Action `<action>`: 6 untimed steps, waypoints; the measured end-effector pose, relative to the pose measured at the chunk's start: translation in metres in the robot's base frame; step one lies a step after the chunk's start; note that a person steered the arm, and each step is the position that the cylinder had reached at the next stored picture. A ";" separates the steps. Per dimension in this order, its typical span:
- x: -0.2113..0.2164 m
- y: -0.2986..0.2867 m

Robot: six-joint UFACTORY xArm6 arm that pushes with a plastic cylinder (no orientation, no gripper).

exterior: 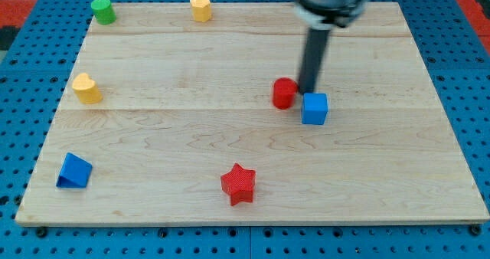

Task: Push the red circle to the bottom right of the yellow heart

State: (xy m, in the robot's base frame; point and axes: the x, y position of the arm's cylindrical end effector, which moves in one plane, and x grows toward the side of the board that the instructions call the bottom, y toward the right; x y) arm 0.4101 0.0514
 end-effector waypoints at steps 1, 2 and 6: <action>0.002 -0.125; -0.002 -0.106; 0.058 -0.152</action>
